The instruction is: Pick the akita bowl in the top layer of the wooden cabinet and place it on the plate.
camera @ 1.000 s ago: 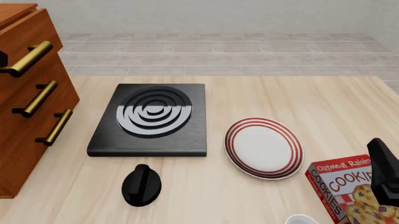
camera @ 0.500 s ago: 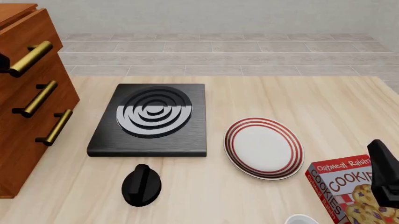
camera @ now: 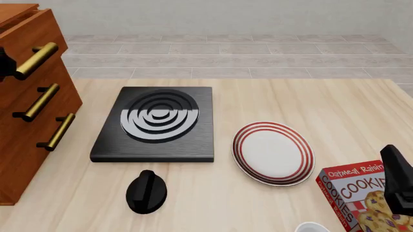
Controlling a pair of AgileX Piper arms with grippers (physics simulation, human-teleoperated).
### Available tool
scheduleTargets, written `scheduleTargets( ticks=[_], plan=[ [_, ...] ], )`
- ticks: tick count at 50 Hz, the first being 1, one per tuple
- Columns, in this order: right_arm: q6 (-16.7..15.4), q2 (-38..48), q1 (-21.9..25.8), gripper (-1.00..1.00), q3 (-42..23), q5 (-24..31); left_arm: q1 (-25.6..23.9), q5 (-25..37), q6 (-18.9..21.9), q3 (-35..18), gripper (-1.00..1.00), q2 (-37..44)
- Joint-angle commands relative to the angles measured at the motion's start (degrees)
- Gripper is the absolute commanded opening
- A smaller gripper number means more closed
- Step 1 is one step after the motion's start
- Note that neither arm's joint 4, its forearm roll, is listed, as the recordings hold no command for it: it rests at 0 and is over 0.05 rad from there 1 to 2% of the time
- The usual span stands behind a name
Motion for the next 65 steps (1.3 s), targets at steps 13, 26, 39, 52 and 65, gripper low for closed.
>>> scheduleTargets(
  ticks=[13,26,39,52,65],
  plan=[
    [0.2,0.0,-0.2,1.0,0.0,-0.2,-4.7,2.8,-0.7,0.8,1.0,2.5],
    [0.2,0.0,-0.4,1.0,0.0,-0.2,-7.1,4.1,-1.9,-0.5,1.0,2.9],
    [0.4,0.1,-0.6,1.0,0.0,-0.4,-8.4,4.7,-2.1,-1.2,1.0,3.2],
    [0.5,0.1,-0.7,1.0,0.0,-0.5,-10.6,5.4,-3.3,-2.0,1.0,3.4],
    [0.6,0.0,-0.8,1.0,0.0,-0.5,-12.9,6.0,-4.1,-2.6,1.0,3.2]
  ],
)
